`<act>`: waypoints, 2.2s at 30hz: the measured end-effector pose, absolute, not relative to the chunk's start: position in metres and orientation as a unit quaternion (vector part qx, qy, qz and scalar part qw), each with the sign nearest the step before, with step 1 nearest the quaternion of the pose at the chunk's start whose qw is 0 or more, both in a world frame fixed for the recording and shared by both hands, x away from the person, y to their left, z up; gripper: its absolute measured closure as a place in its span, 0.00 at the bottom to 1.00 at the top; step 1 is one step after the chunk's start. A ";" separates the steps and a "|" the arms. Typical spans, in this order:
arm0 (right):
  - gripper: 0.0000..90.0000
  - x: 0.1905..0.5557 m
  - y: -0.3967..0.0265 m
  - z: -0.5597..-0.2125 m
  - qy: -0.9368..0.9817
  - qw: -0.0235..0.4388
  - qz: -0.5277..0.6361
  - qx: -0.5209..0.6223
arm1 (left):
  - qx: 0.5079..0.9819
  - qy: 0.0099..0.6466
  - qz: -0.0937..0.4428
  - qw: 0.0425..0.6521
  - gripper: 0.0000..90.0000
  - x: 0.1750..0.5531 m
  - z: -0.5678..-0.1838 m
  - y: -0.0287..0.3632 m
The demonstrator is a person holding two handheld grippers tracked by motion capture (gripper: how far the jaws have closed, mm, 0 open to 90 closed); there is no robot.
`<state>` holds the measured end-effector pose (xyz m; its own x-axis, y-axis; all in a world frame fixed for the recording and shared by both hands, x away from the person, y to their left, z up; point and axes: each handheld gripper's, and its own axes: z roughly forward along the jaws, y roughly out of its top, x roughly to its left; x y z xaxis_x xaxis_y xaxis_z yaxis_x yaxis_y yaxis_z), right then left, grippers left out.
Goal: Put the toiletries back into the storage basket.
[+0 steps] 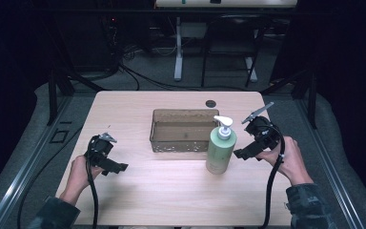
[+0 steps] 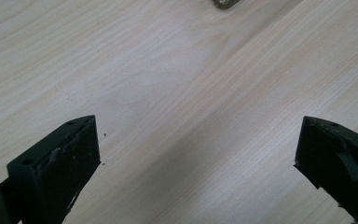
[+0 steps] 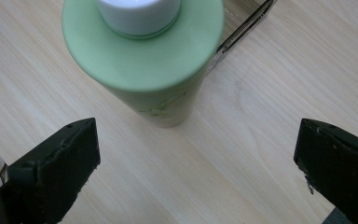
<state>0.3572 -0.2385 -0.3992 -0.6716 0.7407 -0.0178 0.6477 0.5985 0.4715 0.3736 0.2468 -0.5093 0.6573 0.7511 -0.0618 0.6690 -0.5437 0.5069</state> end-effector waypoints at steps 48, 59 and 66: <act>0.35 0.389 -0.194 -0.342 0.911 0.091 0.231 0.330 | 0.878 0.402 0.077 0.248 0.00 0.373 -0.511 0.246; 0.58 0.393 -0.183 -0.335 0.923 0.086 0.211 0.310 | 0.881 0.398 0.073 0.244 0.00 0.373 -0.511 0.245; 0.69 0.395 -0.180 -0.336 0.926 0.086 0.205 0.305 | 0.881 0.398 0.074 0.243 0.00 0.373 -0.512 0.245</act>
